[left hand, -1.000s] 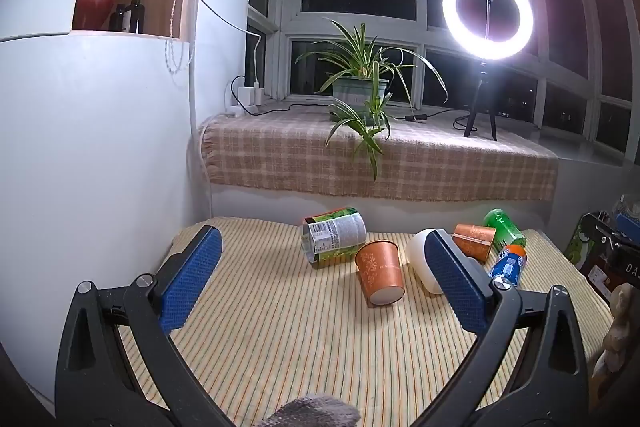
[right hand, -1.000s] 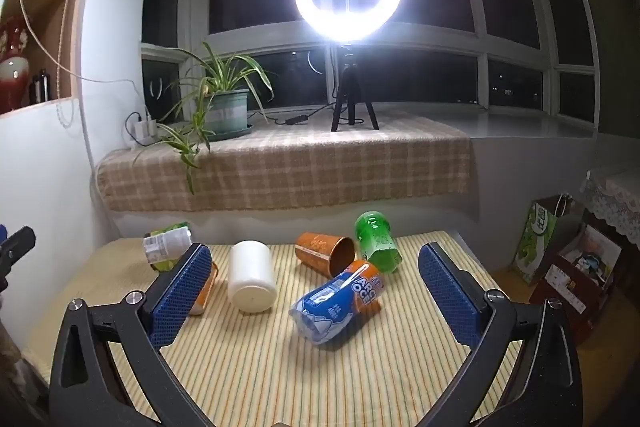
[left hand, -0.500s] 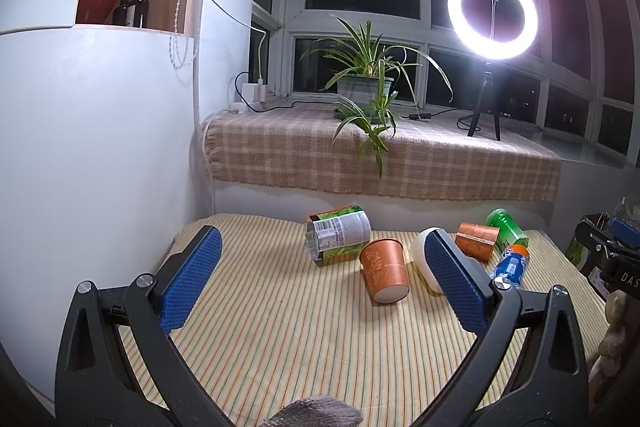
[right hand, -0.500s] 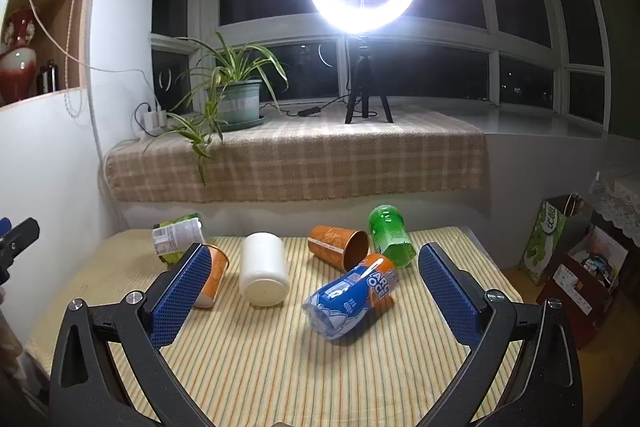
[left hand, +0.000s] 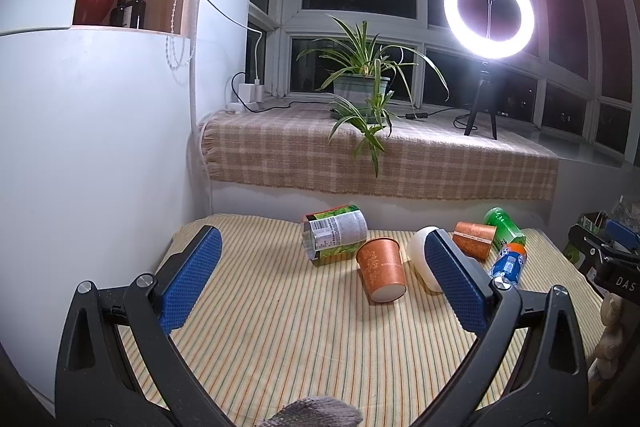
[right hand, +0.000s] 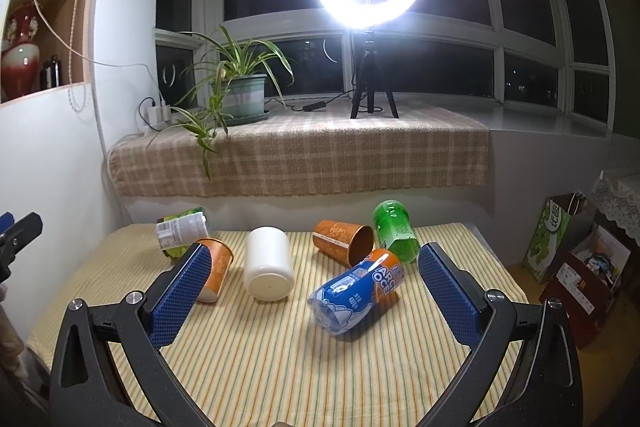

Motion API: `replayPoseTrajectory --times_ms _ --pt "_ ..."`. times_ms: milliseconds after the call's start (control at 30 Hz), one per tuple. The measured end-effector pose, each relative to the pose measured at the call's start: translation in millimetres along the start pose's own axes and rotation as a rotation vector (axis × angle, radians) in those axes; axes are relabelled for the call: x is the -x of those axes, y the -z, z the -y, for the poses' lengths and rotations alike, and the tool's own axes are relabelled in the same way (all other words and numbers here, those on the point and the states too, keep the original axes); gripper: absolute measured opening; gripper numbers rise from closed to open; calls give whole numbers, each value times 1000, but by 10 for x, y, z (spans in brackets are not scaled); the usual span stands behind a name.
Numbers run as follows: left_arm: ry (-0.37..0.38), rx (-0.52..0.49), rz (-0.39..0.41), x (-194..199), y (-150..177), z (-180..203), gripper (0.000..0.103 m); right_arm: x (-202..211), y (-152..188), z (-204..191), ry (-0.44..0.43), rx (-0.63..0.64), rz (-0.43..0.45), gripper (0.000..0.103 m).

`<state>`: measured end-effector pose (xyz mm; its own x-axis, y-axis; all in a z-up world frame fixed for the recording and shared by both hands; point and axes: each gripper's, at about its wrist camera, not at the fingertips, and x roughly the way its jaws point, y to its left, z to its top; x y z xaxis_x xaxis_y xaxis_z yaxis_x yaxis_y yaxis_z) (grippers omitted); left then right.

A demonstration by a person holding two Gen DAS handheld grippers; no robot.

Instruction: Flip cup upright

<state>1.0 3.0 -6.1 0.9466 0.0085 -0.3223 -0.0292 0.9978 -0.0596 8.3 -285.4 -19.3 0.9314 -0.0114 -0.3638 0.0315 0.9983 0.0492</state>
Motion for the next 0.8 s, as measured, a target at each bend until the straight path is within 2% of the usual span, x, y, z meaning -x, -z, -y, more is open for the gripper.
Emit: replayPoseTrajectory --times_ms 800 --pt "1 1 -4 17 5 13 103 -14 15 -42 -20 13 -27 103"
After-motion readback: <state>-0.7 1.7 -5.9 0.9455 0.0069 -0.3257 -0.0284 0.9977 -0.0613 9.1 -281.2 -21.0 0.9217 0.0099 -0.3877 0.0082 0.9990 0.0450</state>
